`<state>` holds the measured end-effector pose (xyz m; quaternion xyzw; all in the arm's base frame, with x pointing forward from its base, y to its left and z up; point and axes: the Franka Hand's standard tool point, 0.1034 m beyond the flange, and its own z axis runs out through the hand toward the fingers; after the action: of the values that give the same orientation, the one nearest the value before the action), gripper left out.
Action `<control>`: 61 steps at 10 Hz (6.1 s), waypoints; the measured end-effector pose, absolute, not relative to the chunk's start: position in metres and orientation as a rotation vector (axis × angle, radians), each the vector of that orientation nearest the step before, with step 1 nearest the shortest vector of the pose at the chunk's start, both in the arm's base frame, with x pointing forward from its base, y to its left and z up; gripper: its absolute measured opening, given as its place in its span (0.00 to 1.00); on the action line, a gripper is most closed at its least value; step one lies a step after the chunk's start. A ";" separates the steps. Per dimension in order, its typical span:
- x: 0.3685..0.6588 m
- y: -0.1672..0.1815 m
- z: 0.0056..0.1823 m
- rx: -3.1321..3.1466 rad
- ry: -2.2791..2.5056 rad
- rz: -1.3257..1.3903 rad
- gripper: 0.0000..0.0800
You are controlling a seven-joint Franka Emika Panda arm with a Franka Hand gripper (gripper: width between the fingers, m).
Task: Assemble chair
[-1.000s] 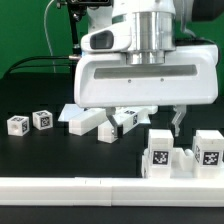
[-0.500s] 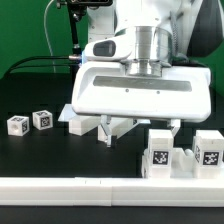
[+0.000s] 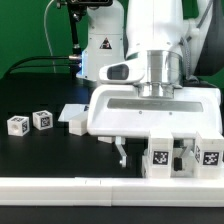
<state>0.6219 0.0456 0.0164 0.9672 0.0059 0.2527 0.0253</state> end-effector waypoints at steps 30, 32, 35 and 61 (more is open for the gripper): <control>0.586 0.020 0.075 3.089 -0.055 -1.027 0.04; 0.582 0.020 0.067 3.067 -0.064 -1.081 0.04; 0.583 0.016 0.055 2.946 -0.224 -1.260 0.04; 0.601 -0.034 0.088 3.167 -0.339 -0.554 0.81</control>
Offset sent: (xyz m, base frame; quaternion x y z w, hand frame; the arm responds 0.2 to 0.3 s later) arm 0.0000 0.0000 0.0000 0.0000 0.0000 0.0000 1.0000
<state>0.6012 -0.0341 0.0883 0.9786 -0.1049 -0.1712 -0.0454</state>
